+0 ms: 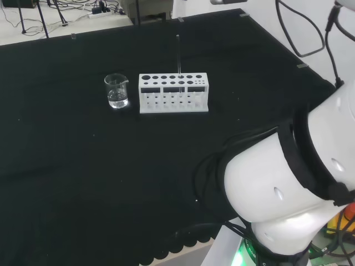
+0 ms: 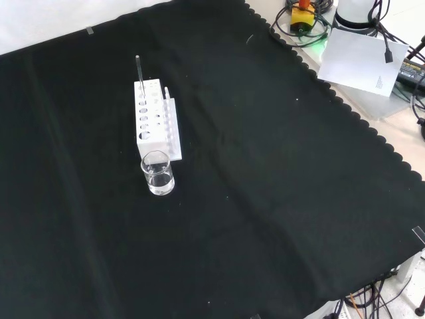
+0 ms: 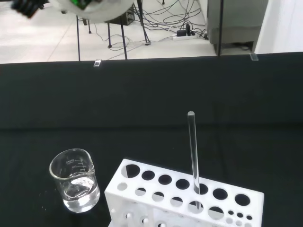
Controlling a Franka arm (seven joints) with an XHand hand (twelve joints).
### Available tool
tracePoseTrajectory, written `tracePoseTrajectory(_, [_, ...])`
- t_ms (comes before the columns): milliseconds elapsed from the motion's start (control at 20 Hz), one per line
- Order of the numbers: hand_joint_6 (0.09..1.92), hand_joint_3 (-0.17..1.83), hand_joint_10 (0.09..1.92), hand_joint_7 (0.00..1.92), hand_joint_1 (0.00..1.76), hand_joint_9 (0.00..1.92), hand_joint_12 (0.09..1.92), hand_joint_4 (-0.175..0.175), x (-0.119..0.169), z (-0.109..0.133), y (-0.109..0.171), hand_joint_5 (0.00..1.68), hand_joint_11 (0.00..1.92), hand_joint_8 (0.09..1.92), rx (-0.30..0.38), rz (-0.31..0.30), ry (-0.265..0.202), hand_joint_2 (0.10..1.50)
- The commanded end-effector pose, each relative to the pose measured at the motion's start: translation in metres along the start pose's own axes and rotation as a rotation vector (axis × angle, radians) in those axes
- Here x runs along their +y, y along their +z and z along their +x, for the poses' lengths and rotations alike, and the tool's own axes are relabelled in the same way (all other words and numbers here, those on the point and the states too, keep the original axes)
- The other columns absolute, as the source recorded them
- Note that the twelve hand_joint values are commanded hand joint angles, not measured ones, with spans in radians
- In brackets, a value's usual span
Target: Take the glass rod from the white test tube rack.
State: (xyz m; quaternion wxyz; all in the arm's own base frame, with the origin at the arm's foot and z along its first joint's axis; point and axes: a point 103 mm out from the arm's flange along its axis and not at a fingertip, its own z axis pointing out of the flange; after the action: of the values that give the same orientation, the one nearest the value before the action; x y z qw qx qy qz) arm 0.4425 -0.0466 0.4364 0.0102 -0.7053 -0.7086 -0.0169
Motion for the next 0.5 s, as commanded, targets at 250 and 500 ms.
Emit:
tracePoseTrajectory(250, [0.09,0.68,0.74,0.56,0.77,0.86,1.32,-0.132,0.046,-0.011,0.051,0.38,0.50,0.83,0.004,0.043,-0.021,0.73])
tracePoseTrajectory(500, [0.09,0.68,0.74,0.58,0.76,0.88,1.32,-0.133,0.060,-0.012,0.067,0.38,0.51,0.84,-0.009,0.054,-0.022,0.74])
